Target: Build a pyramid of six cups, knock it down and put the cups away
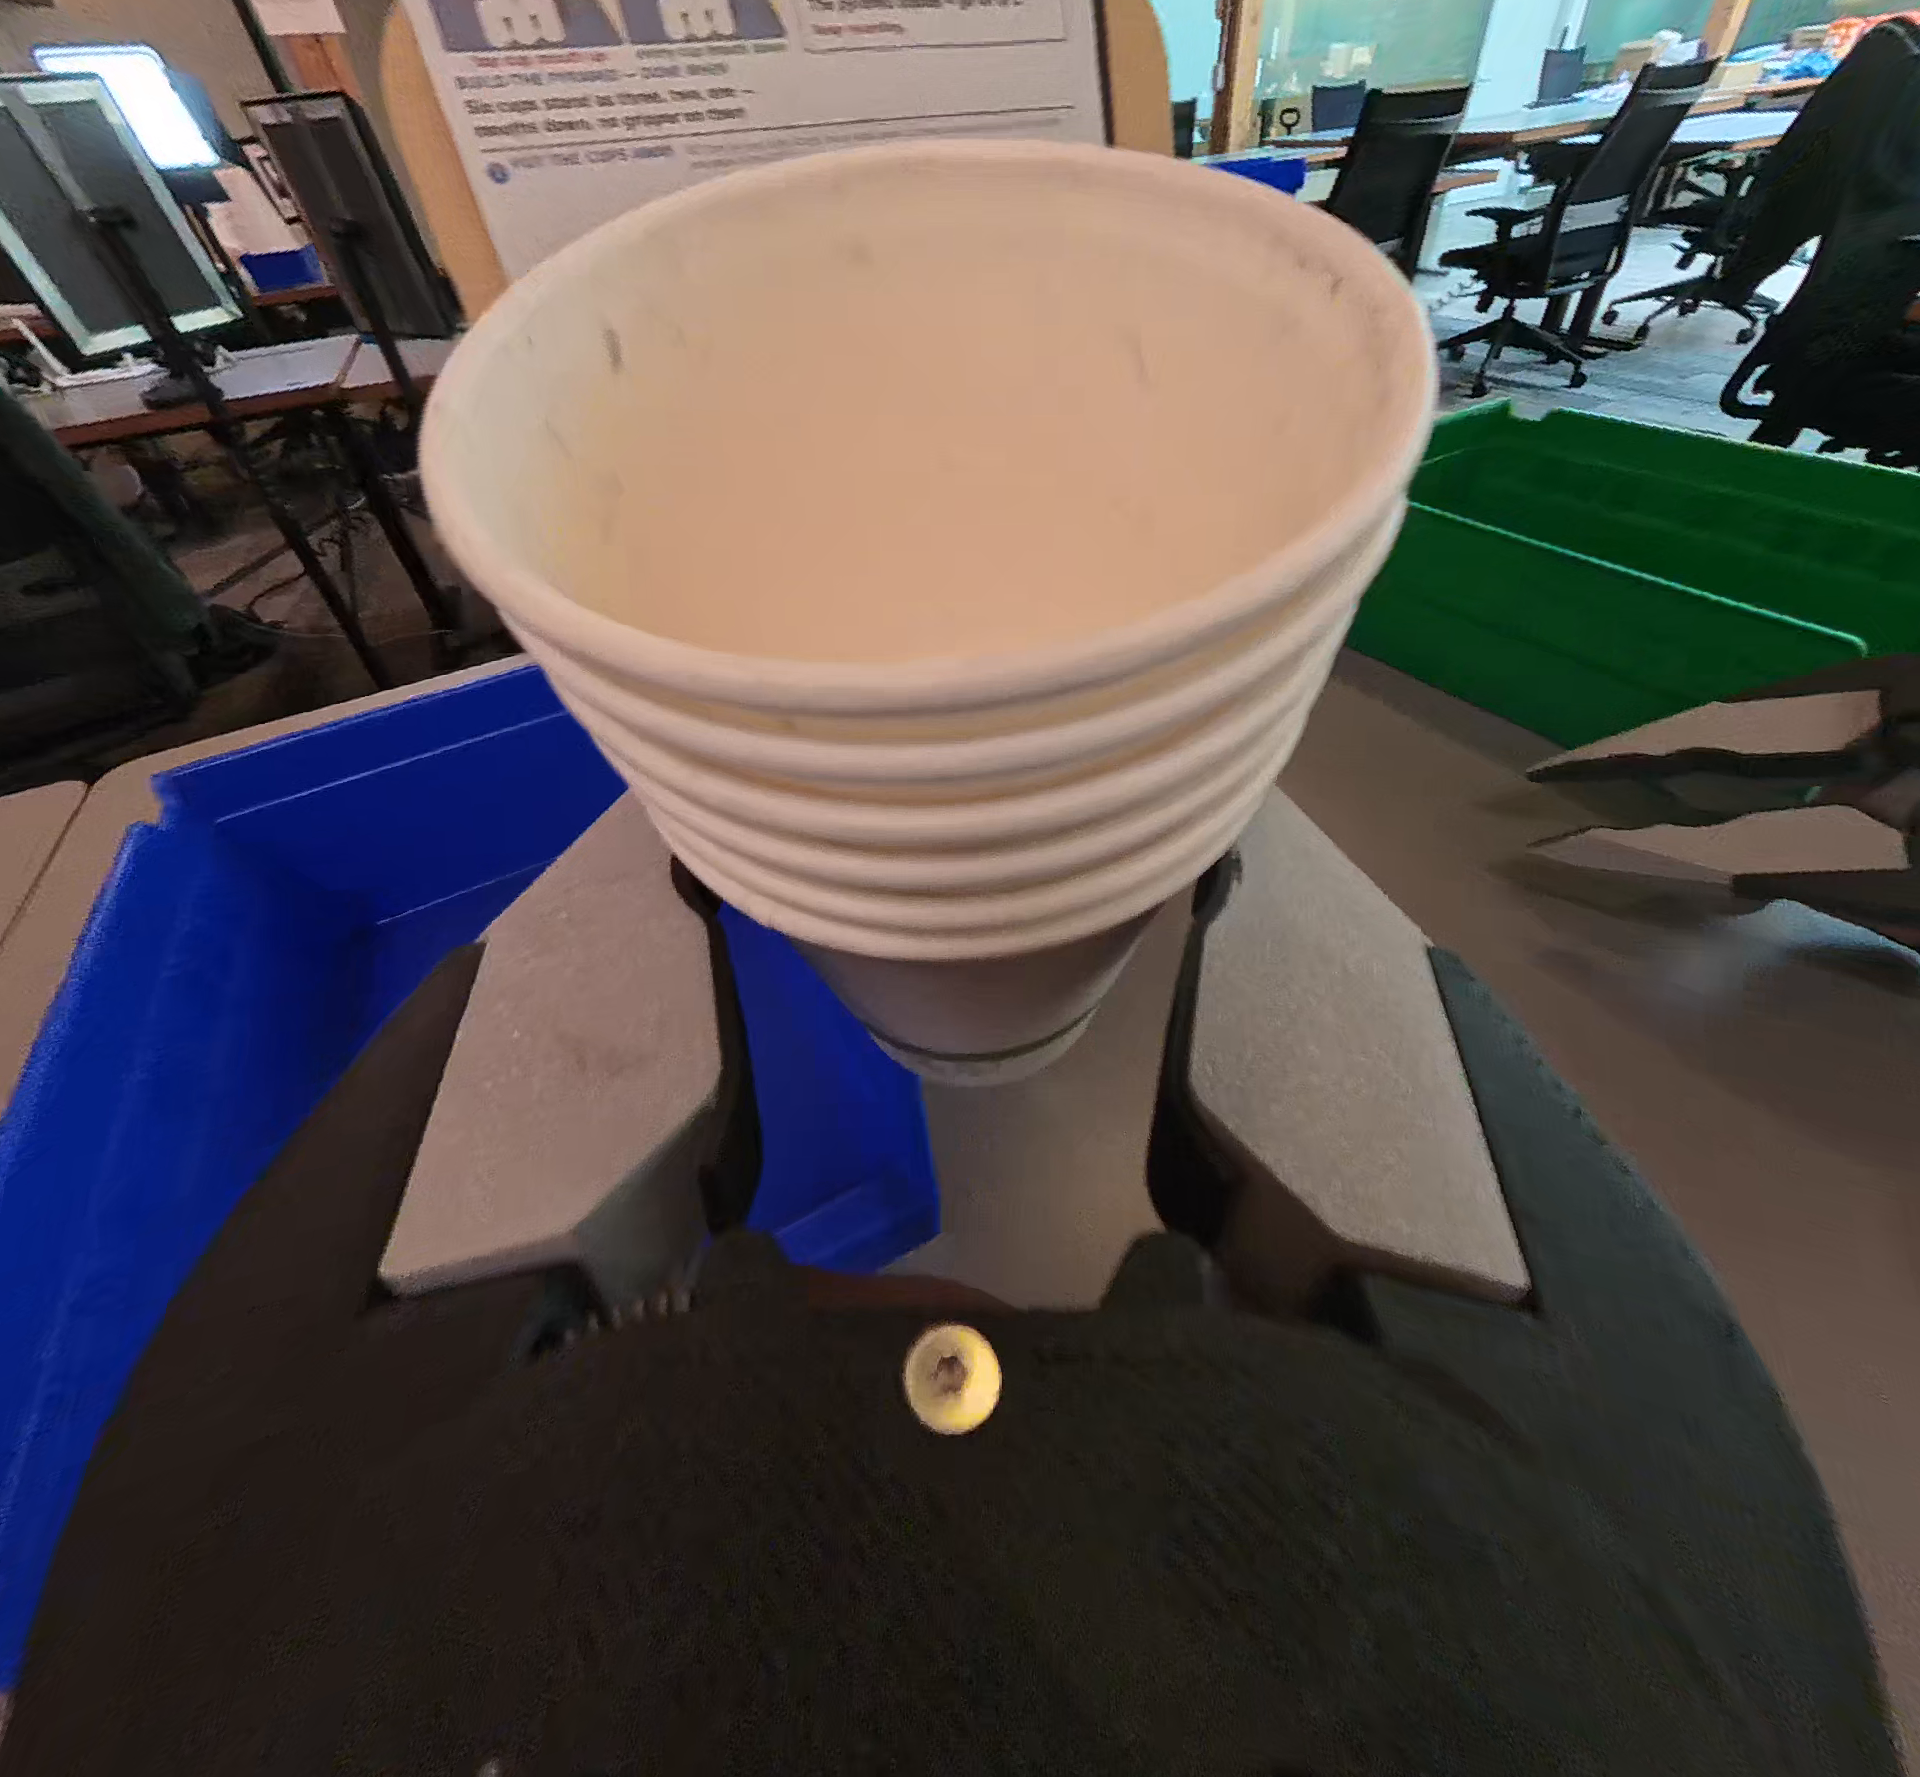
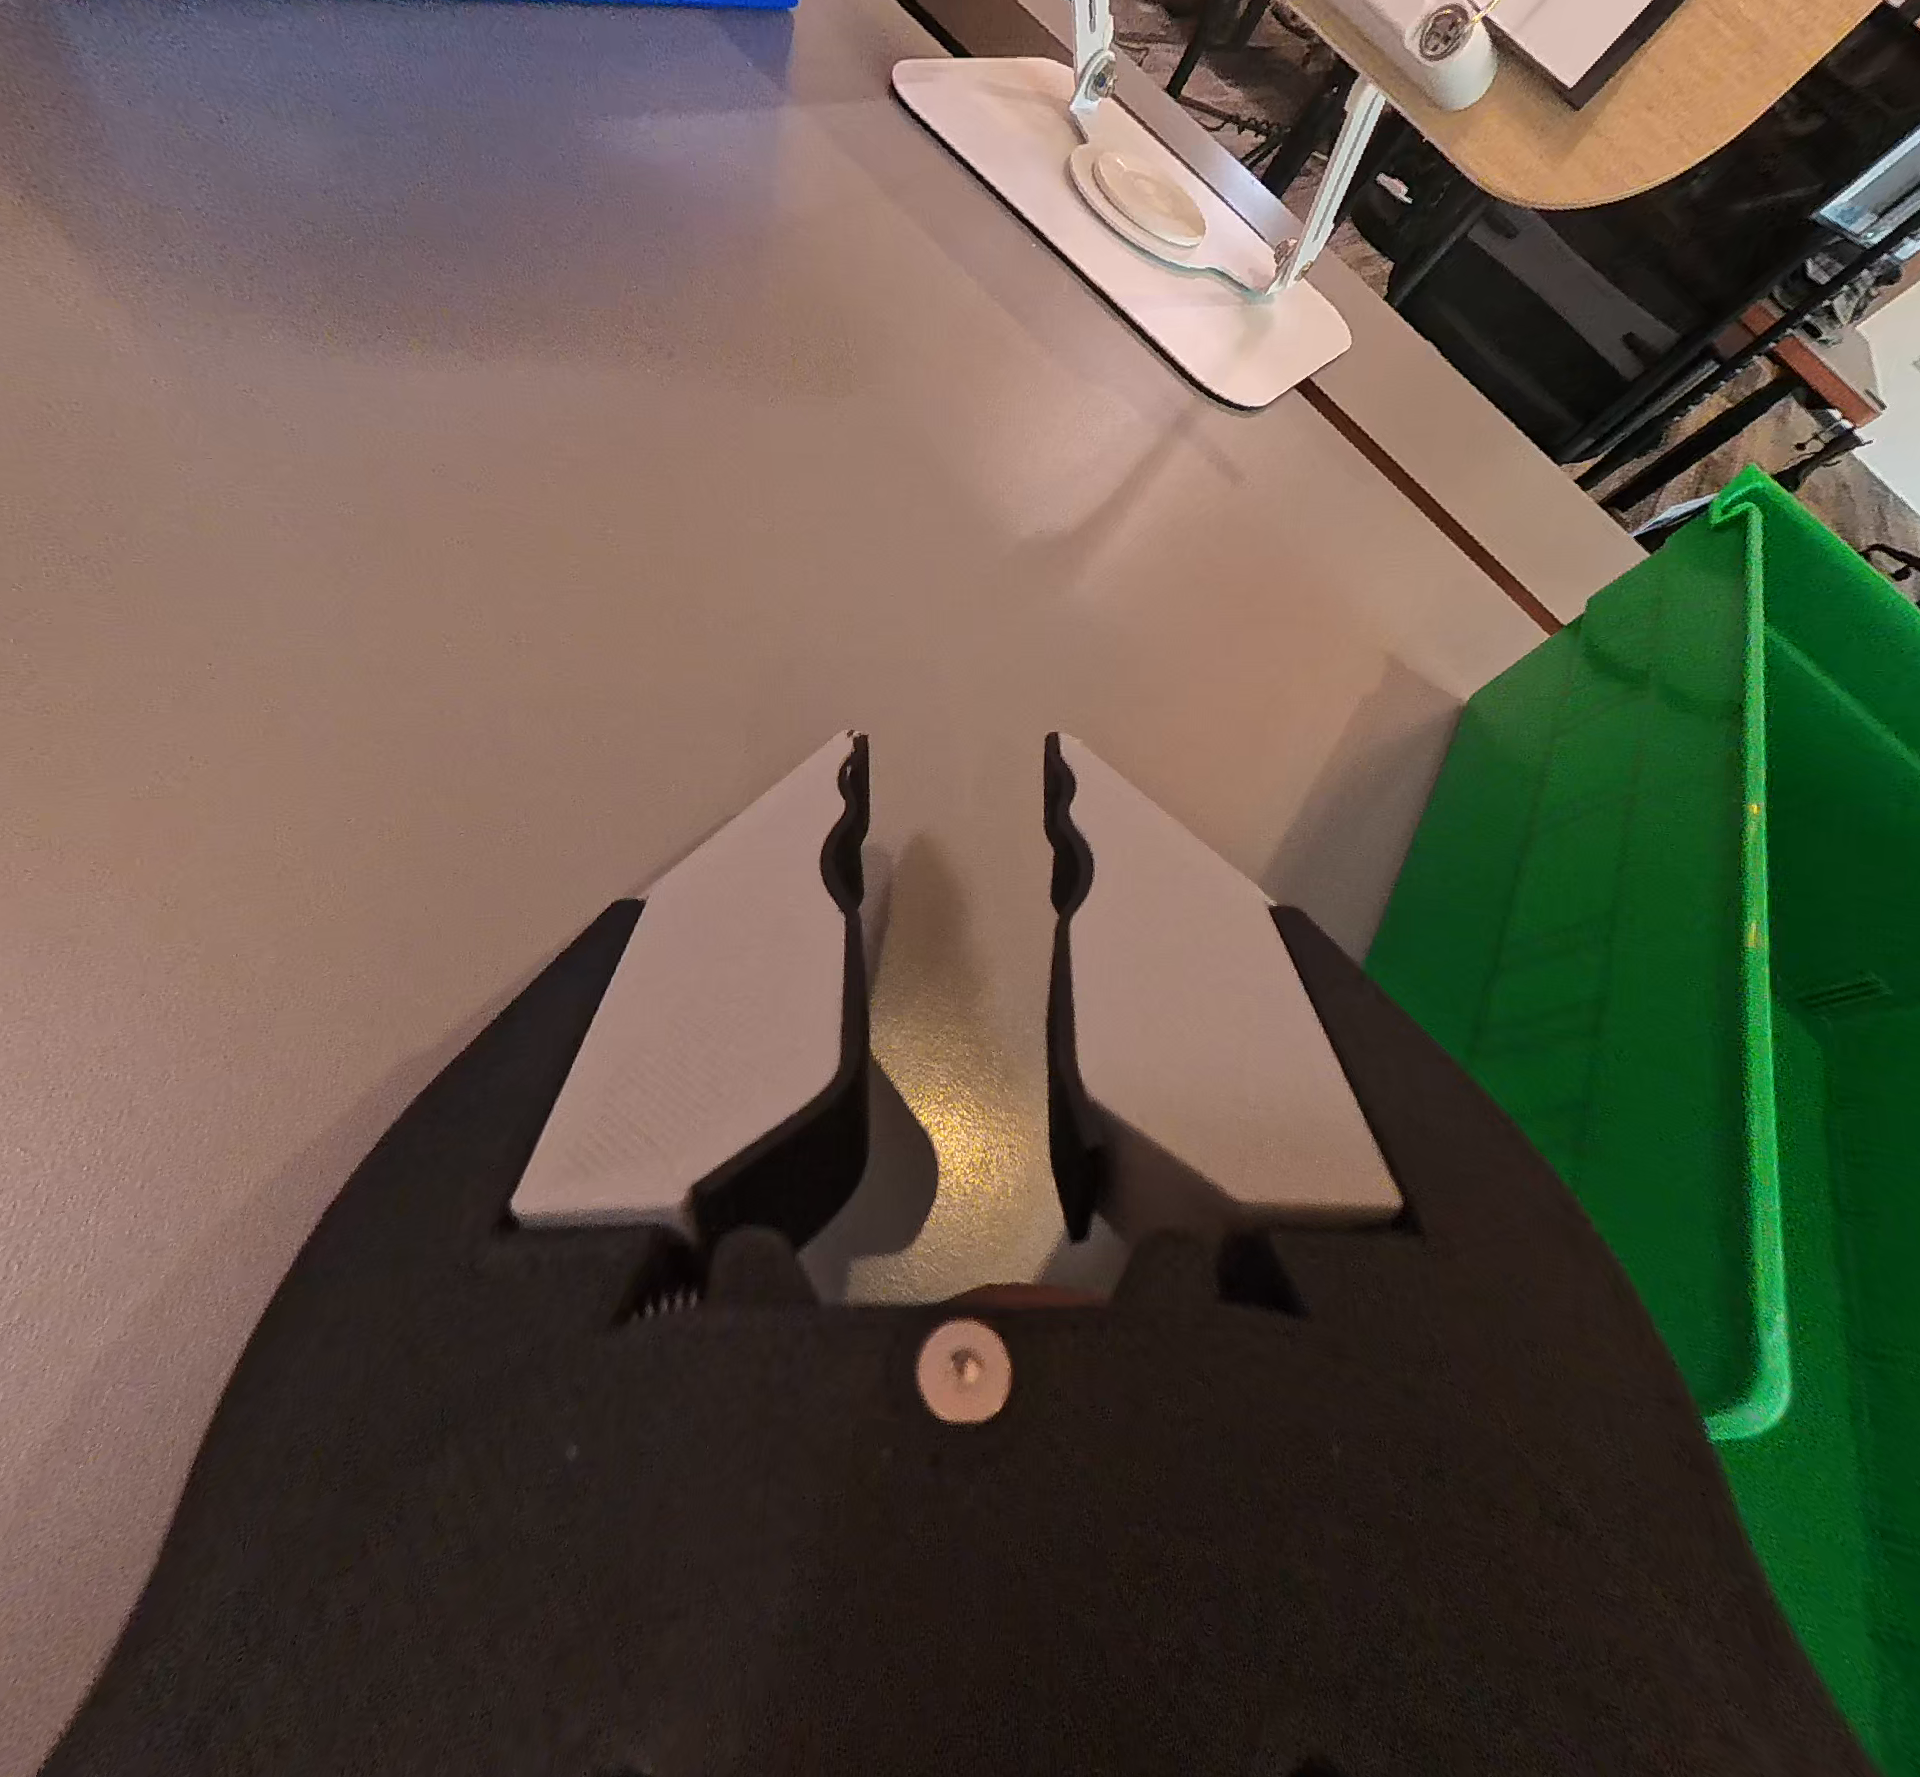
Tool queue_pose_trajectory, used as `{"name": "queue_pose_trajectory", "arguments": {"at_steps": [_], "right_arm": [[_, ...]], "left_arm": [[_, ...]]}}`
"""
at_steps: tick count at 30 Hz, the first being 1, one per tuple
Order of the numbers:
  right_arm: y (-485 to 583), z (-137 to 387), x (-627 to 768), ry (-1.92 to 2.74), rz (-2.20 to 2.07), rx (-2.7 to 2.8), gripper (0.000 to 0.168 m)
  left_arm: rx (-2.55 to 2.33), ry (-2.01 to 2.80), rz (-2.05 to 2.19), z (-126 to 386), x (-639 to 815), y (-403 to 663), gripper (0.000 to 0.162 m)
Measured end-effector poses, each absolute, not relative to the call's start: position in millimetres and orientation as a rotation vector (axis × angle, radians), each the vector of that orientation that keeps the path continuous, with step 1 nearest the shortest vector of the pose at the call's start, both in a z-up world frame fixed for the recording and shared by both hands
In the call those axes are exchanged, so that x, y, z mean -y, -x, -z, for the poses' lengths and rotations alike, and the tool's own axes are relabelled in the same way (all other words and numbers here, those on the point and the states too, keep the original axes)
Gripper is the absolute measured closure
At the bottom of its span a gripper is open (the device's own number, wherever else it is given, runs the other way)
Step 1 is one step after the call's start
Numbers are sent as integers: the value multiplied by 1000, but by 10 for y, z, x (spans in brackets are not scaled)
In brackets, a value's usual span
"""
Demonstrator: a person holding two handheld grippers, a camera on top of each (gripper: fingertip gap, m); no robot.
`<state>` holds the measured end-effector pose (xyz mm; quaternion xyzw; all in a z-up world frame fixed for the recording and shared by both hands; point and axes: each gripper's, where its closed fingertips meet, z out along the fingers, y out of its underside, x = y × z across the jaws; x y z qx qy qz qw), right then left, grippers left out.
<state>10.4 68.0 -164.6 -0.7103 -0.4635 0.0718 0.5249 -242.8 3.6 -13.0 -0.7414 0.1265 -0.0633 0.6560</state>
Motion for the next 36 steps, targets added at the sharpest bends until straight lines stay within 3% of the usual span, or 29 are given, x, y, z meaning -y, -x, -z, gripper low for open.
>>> {"name": "queue_pose_trajectory", "arguments": {"at_steps": [13,22,31,36], "right_arm": [[-94,1617,-667,1683,-167,1114,137],[-97,1618,-668,1682,-162,1113,137],[-93,1630,-671,1686,-159,1116,137],[-92,1637,-670,1687,-157,1118,137]], "left_arm": [[-344,1709,104,412,-218,2048,70],[-104,1521,-73,-37,-51,2766,69],[18,1804,-68,799,-290,3424,68],[25,1797,-33,874,-387,3439,68]]}}
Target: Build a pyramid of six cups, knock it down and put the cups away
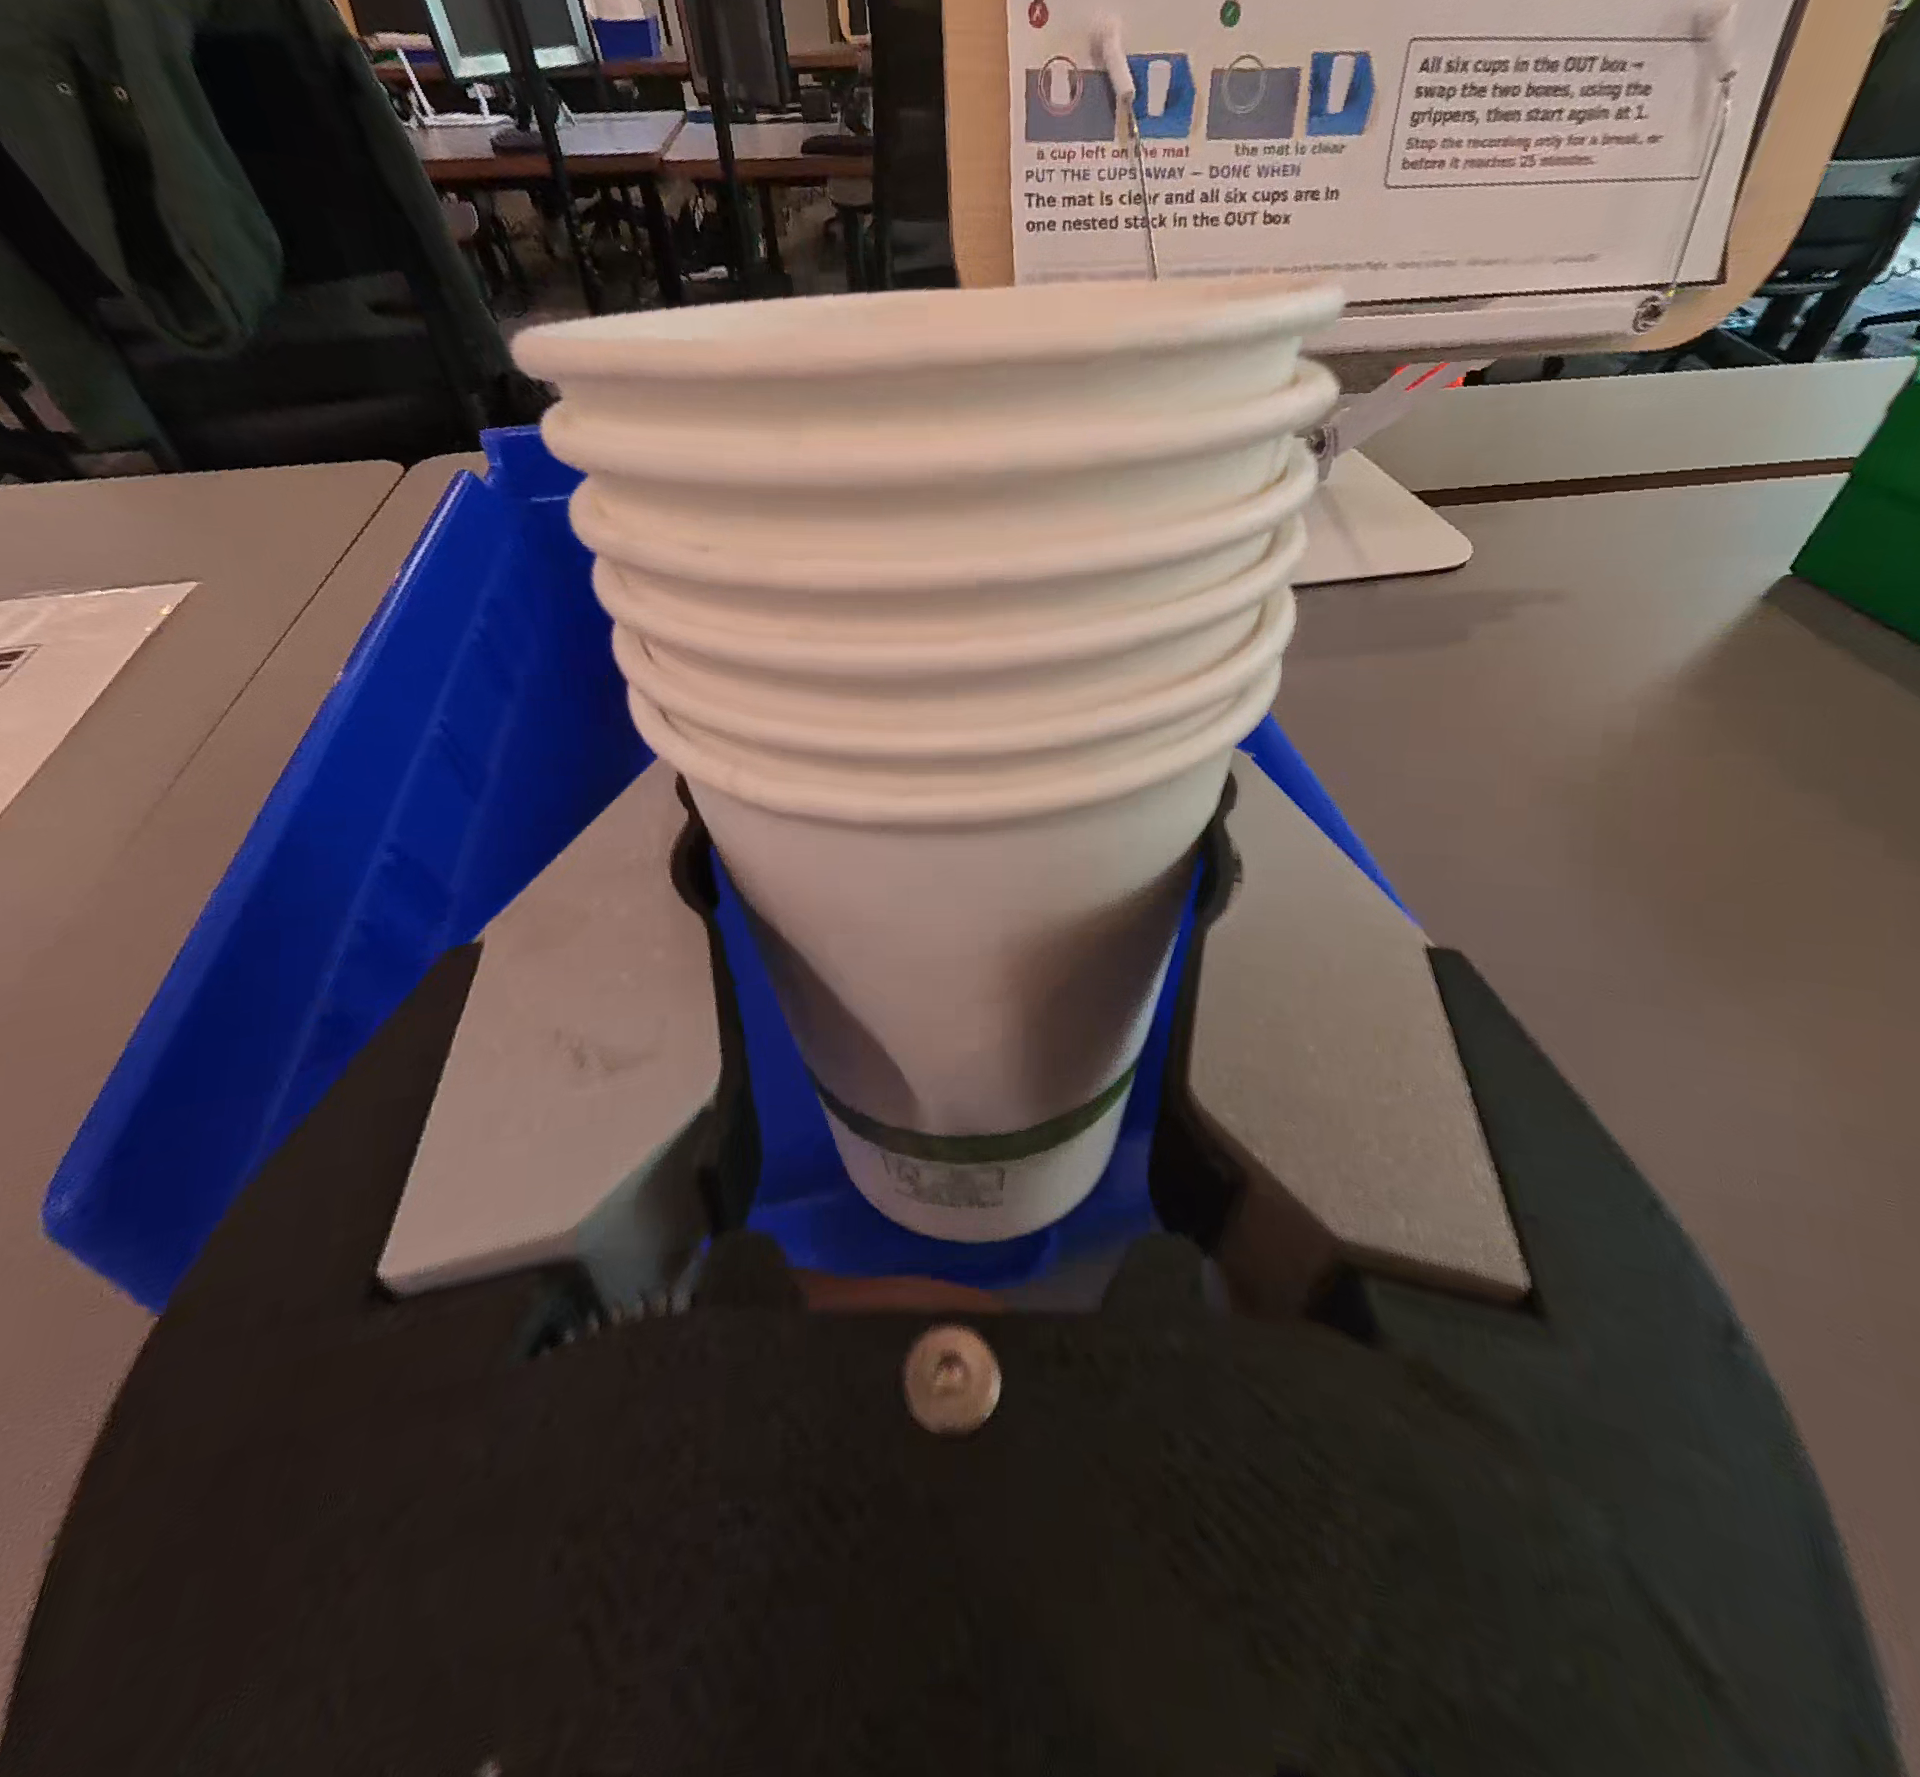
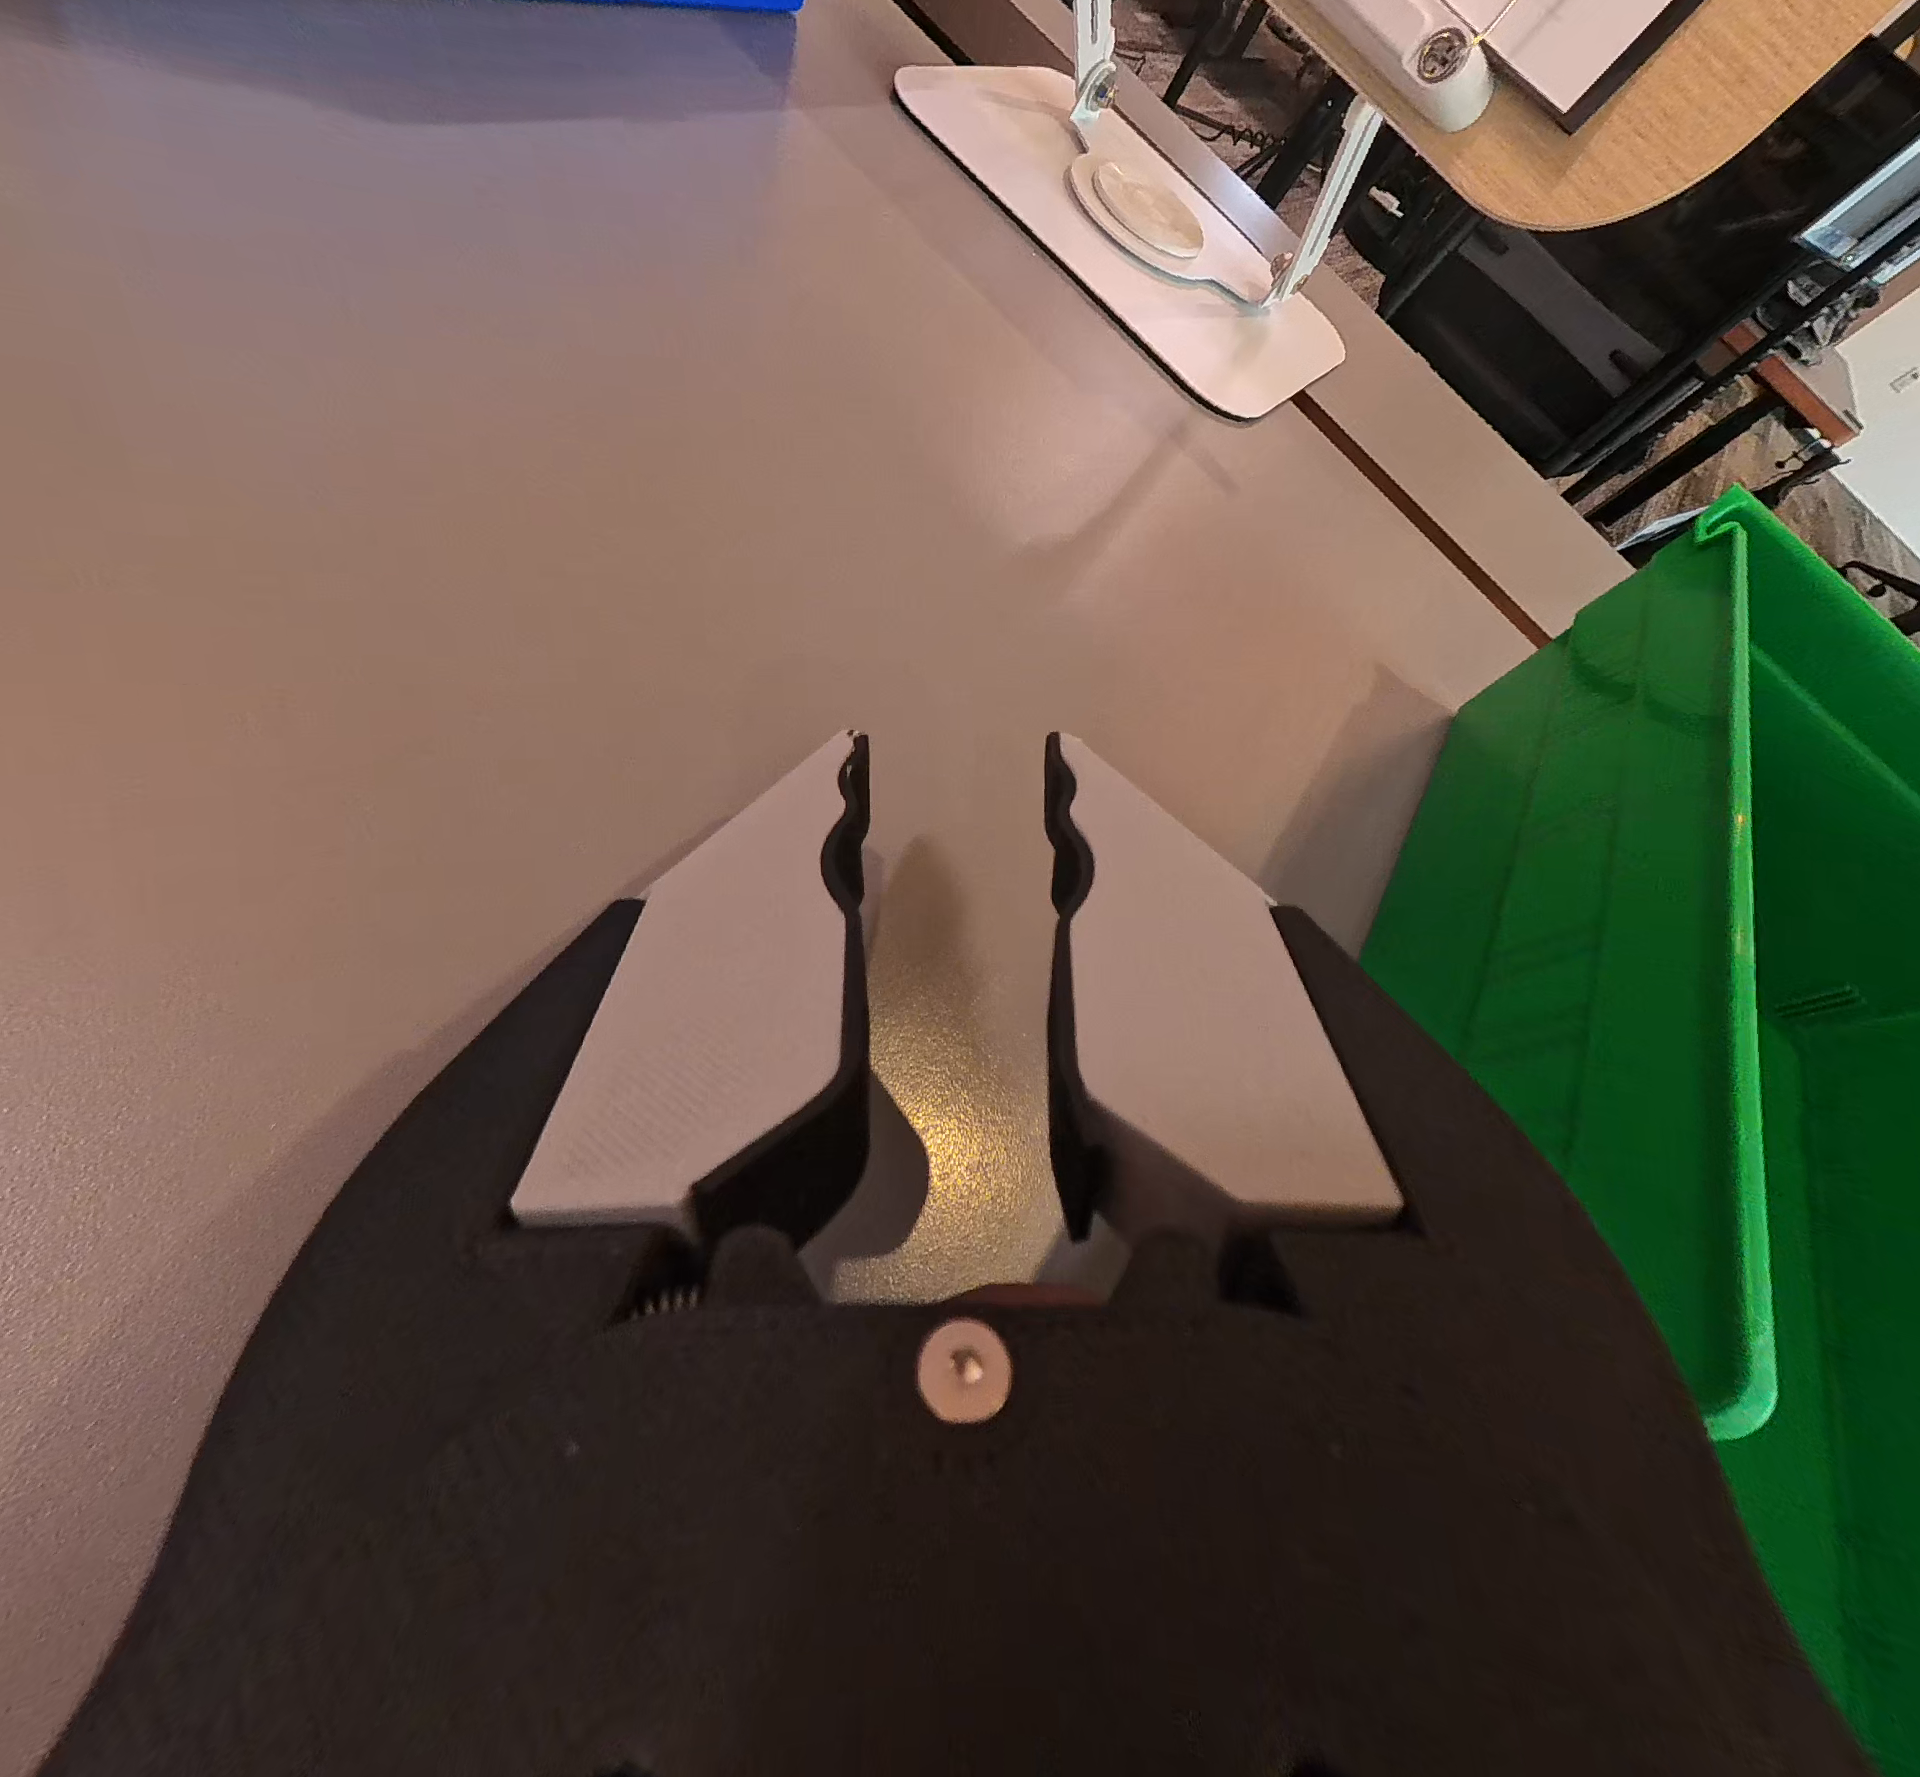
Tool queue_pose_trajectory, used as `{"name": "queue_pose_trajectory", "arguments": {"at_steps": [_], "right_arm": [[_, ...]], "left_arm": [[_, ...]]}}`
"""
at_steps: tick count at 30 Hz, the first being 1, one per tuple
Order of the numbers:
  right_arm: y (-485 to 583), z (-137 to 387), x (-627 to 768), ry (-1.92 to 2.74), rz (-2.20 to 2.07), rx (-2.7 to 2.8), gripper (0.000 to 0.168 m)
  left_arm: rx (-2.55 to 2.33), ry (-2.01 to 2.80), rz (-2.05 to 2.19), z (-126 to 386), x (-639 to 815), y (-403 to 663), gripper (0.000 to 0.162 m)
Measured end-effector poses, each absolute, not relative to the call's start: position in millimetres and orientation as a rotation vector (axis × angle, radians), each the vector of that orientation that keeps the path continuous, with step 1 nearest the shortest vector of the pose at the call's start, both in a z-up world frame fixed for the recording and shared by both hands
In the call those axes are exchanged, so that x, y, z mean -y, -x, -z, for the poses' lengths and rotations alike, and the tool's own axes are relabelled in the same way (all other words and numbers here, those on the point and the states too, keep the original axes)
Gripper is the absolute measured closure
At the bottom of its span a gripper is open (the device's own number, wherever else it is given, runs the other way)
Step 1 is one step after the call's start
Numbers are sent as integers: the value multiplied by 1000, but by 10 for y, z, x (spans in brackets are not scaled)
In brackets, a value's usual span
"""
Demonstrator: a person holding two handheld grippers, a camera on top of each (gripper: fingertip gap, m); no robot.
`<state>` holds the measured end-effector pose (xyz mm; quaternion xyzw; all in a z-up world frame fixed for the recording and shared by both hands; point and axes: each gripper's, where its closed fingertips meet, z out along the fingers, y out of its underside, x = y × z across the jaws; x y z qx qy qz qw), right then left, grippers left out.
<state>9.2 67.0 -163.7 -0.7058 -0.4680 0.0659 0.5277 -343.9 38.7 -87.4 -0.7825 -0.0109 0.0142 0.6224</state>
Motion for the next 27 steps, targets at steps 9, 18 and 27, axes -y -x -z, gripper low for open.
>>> {"name": "queue_pose_trajectory", "arguments": {"at_steps": [9,18,27], "right_arm": [[-82,1654,-663,1689,-157,1129,137],[-79,1656,-659,1688,-156,1131,137],[-69,1676,-652,1692,-155,1138,137]], "left_arm": [[-57,1682,56,773,-701,3374,70],[-37,1944,74,1286,-764,3281,69],[-22,1906,155,1351,-615,3270,70]]}}
